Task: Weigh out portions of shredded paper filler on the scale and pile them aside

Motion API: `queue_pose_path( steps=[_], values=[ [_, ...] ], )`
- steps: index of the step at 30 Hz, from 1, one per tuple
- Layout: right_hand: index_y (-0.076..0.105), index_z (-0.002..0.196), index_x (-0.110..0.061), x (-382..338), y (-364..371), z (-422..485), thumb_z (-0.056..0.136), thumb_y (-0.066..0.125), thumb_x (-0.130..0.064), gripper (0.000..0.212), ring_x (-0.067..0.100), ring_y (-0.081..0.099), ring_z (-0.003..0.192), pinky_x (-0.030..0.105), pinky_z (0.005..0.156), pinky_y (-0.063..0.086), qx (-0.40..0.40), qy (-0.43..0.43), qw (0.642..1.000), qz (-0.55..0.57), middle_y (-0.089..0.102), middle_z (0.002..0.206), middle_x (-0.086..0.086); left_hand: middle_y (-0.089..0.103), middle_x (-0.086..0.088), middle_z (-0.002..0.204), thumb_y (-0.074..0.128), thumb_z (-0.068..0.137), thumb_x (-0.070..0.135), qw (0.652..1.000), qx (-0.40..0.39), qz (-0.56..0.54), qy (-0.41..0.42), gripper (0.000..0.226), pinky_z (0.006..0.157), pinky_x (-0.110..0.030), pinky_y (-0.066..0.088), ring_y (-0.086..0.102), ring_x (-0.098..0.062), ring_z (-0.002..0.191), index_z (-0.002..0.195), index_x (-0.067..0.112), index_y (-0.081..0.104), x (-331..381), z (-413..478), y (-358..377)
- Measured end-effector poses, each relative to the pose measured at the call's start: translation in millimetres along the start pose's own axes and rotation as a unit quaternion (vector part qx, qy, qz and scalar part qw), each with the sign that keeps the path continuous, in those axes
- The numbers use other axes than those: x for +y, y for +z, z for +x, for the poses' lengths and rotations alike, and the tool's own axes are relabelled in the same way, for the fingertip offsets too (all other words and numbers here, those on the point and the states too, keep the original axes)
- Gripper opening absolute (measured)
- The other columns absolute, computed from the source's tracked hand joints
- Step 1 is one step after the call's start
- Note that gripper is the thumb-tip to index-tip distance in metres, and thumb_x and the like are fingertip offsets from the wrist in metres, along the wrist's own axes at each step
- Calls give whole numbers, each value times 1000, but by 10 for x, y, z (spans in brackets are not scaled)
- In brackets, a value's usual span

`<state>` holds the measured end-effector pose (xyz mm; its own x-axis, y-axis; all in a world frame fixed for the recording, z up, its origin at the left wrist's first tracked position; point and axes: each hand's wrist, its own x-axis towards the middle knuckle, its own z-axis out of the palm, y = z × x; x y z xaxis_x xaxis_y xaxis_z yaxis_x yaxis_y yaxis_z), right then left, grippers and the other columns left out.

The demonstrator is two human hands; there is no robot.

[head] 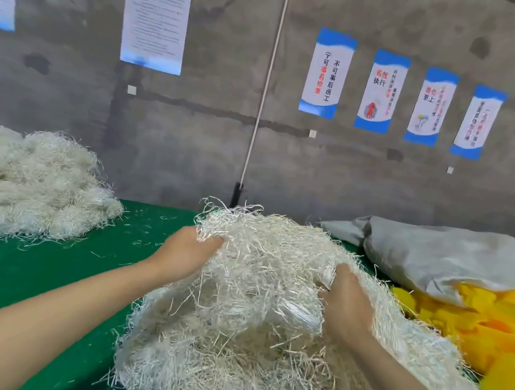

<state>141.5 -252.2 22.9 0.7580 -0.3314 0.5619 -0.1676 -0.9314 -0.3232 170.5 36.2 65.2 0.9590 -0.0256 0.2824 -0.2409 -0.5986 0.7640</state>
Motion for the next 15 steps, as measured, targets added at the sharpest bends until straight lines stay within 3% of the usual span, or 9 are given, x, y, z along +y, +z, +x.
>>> queue_pose_path(
  steps=[3,5,6,8,9,10,11,13,15],
  values=[
    [33,87,-18,14,27,-53,89,49,-1,23,12,39,58,29,46,19,14,-31,999,-15,45,78,1,47,10,60,52,93,56,998,21,-49,34,38,49,-22,38,44,-4,47,101,20,58,198,-74,2],
    [44,101,-12,-49,60,-36,93,53,-6,14,17,54,69,29,48,30,27,21,993,112,59,91,7,59,2,63,57,92,53,994,18,-77,70,56,48,-25,45,54,-7,51,124,7,56,328,-155,34],
    [47,116,-8,-84,98,24,95,56,-13,23,24,62,81,30,54,37,29,86,977,192,63,103,11,65,0,62,60,92,50,993,15,-83,81,60,46,-26,48,57,-9,49,128,2,53,390,-200,43],
    [45,133,-5,-150,62,182,95,58,-21,44,35,63,97,34,72,43,33,280,889,361,62,118,16,66,2,60,64,93,37,988,9,-109,109,37,38,-20,39,50,-7,43,122,16,58,471,-259,46],
    [45,133,-3,-173,21,274,92,59,-19,46,32,61,94,36,74,43,41,368,819,439,61,114,16,69,-1,68,65,93,29,985,17,-133,112,21,38,-20,37,48,-6,44,113,30,59,508,-277,15],
    [46,130,-2,-185,-13,367,89,58,-15,45,29,58,85,36,71,42,37,420,755,501,59,107,14,70,-5,78,64,92,21,980,33,-154,118,23,37,-20,36,47,-4,43,104,39,56,501,-249,-18],
    [48,126,-4,-204,-46,440,87,57,-10,41,26,54,75,34,64,42,20,431,712,553,58,100,12,70,-7,83,63,92,13,978,48,-166,119,34,35,-19,35,45,-2,40,99,44,53,469,-221,-57],
    [52,112,-8,-287,-80,495,87,54,-6,25,15,48,63,27,56,42,-24,352,673,650,57,95,7,69,-3,81,59,92,8,978,70,-164,107,41,35,-20,34,43,-1,36,110,44,53,320,-141,-114],
    [49,126,-9,-392,-188,423,89,51,-6,37,14,52,87,28,80,47,-108,226,683,686,47,121,4,67,-1,77,57,94,17,991,45,-106,62,45,38,-22,34,43,-6,40,136,29,47,121,-85,-130]
  ],
)
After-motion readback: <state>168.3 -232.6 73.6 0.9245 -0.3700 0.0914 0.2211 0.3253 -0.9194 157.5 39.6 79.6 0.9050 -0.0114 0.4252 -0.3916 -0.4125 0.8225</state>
